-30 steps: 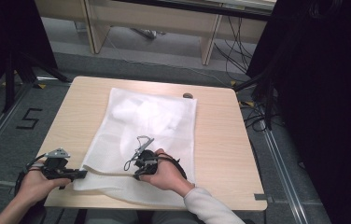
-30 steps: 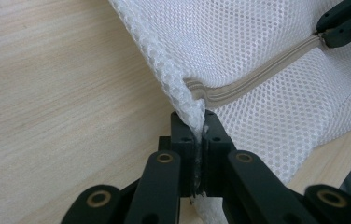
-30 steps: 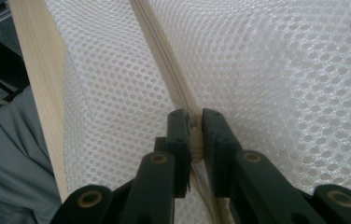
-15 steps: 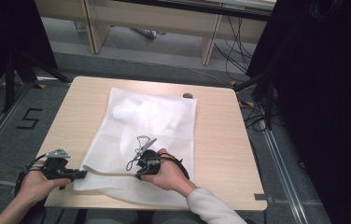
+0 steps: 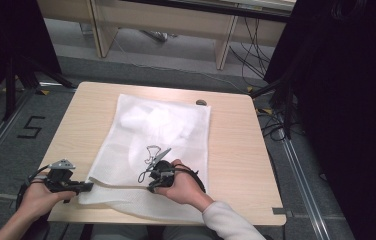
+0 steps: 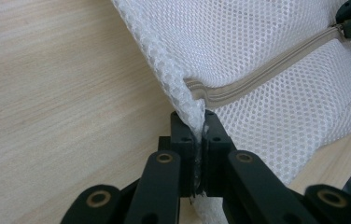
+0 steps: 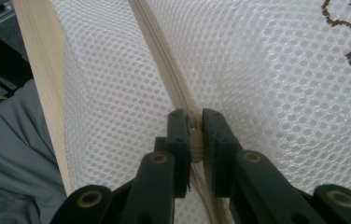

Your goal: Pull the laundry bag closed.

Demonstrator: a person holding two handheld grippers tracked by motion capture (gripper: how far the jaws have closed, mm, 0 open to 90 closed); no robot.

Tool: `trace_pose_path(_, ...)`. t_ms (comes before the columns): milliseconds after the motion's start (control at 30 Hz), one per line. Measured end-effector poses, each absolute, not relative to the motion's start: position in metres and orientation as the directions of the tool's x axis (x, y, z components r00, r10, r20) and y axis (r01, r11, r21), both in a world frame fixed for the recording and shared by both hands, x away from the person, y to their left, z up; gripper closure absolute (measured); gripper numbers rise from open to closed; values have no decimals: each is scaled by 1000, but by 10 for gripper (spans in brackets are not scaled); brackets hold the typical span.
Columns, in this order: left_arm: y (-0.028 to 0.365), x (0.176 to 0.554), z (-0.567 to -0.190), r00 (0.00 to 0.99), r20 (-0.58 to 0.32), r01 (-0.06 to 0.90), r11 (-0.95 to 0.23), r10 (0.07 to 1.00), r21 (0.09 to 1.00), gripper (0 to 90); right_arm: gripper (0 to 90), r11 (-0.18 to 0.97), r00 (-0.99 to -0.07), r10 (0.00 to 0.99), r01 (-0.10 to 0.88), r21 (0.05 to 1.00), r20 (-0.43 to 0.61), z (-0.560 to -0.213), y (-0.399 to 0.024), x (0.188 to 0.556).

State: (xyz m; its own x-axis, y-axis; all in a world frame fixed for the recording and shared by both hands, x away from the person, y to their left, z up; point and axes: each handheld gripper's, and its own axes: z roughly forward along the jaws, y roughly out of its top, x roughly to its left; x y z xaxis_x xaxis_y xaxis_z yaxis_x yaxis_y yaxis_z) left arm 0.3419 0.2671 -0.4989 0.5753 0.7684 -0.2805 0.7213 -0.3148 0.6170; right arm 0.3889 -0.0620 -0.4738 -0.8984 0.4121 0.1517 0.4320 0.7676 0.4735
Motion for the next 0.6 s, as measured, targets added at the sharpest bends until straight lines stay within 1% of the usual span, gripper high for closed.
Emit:
trace_pose_path(133,266,341,-501,569,-284,716,-296,772,632,854,827,764,-897,416,434,476,150,-474,-64,389)
trace_pose_path(167,266,341,-500,569,-276,720,-308,774,622,855,827,764,-896,419,437,474,150,-473,-65,389)
trace_pose_path(233,264,341,-502,555,-292,719,-274,779,639,854,827,761,-892,427,445,473,151,-473,-67,389)
trace_pose_path(267,266,342,-499,571,-275,721,-314,773,617,854,827,756,-891,425,447,478,161,-473,-68,389)
trace_pose_path(600,266,342,-501,568,-282,717,-296,773,631,854,827,755,-889,431,447,479,151,-472,-74,389)
